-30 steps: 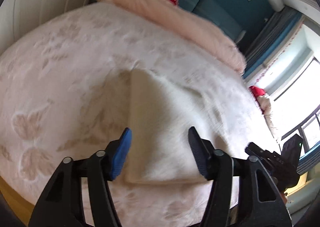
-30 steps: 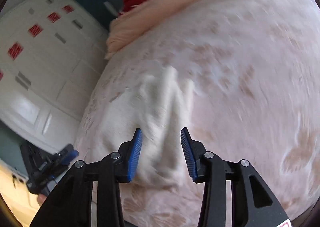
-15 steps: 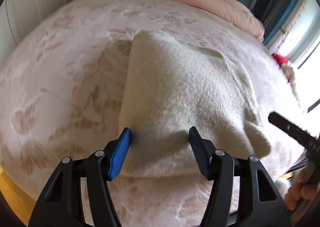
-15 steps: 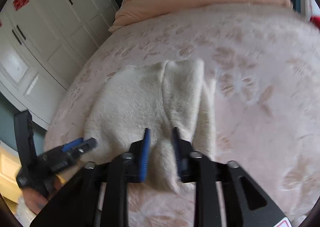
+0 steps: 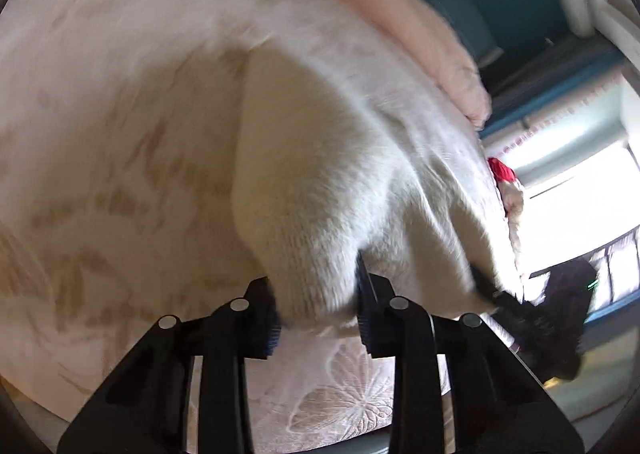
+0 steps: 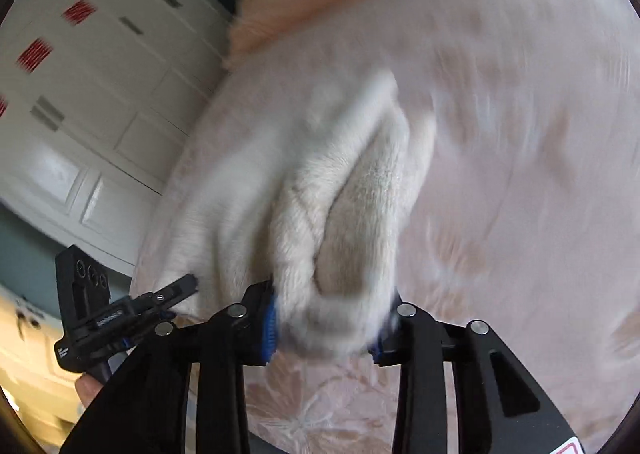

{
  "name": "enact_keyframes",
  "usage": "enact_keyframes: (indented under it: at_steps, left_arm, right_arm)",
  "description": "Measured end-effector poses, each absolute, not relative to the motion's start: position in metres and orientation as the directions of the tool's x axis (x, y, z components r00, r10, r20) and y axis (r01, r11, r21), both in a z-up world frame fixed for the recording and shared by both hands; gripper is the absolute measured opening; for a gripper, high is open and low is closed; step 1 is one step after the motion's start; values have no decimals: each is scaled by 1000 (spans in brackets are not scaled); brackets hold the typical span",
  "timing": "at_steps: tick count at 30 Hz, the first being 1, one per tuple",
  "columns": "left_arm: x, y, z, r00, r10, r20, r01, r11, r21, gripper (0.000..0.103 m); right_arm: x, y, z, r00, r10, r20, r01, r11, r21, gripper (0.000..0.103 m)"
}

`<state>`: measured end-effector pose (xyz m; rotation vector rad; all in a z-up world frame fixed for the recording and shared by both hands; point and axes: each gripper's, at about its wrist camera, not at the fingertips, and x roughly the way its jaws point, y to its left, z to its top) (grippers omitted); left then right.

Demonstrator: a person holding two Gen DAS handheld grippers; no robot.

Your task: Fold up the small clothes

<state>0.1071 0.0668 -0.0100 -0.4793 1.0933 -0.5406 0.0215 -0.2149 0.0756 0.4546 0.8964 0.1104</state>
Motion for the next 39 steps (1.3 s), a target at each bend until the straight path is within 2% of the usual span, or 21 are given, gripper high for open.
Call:
enact_keyframes:
  at_steps: [1, 4, 5, 7, 10, 11, 13, 14, 15, 18, 22, 26, 28, 30, 31, 33, 36, 39]
  left_arm:
    - [106, 64, -9, 353, -625, -696, 186, 776, -602, 29]
    - [106, 51, -37, 297, -581, -757, 180, 813, -553, 34]
    - [105, 47, -52, 282, -546, -789, 169, 838, -519, 39]
    - [98, 49, -53, 310, -547, -778, 176, 837, -518, 40]
    - [88, 52, -21, 358, -508, -784, 218, 861, -459, 40]
    - [85, 52, -7, 392, -495, -776, 238, 869, -434, 39]
    - [81, 50, 9, 456, -458, -763, 266, 888, -374, 39]
    - [81, 45, 13, 482, -434, -761, 279, 899, -337, 39]
    - [85, 39, 10, 485, -397, -779, 282, 914, -291, 39]
    - [98, 20, -23, 436, -297, -849, 278, 942, -187, 43]
    - [89, 20, -19, 456, -259, -852, 270, 952, -145, 44]
    - [65, 14, 28, 549, -227, -804, 297, 953, -67, 43]
    - [48, 5, 45, 593, -197, -781, 309, 951, -5, 49]
    - [33, -2, 55, 624, -170, -763, 305, 952, 37, 63]
    - [26, -5, 59, 638, -166, -752, 302, 952, 46, 67]
    - [15, -7, 62, 667, -154, -729, 287, 956, 60, 85]
    - [-5, -13, 60, 673, -147, -725, 282, 957, 67, 90]
    - [-19, -15, 49, 670, -139, -729, 270, 961, 65, 90]
  right_arm:
    - [19, -217, 76, 621, 260, -739, 95, 911, 401, 31]
    - [23, -220, 21, 483, 217, -848, 152, 933, 326, 37]
    - [21, -223, 2, 450, 221, -865, 188, 924, 334, 41]
    - [3, -230, 18, 523, 239, -818, 216, 891, 399, 42]
    - [-17, -220, 68, 622, 124, -774, 202, 929, 311, 42]
    - [-22, -211, 85, 646, 89, -758, 180, 947, 265, 42]
    - [-19, -198, 91, 636, 100, -765, 141, 960, 243, 31]
    - [-15, -195, 84, 622, 96, -777, 138, 963, 230, 23]
    - [-6, -191, 68, 577, 84, -812, 139, 970, 199, 20]
    - [13, -192, 17, 469, 86, -879, 150, 973, 175, 18]
    - [0, -193, 51, 514, 100, -852, 173, 961, 217, 18]
    - [-35, -187, 95, 616, 33, -787, 170, 970, 174, 24]
    - [-55, -186, 108, 645, -21, -764, 199, 970, 140, 37]
    - [-67, -188, 110, 662, -55, -747, 214, 970, 118, 52]
    - [-80, -186, 110, 669, -84, -739, 224, 970, 93, 53]
    - [-75, -190, 104, 668, -127, -734, 245, 968, 55, 56]
    - [-86, -188, 92, 645, -150, -749, 267, 963, 37, 59]
    - [-102, -183, 78, 636, -173, -752, 286, 958, 22, 61]
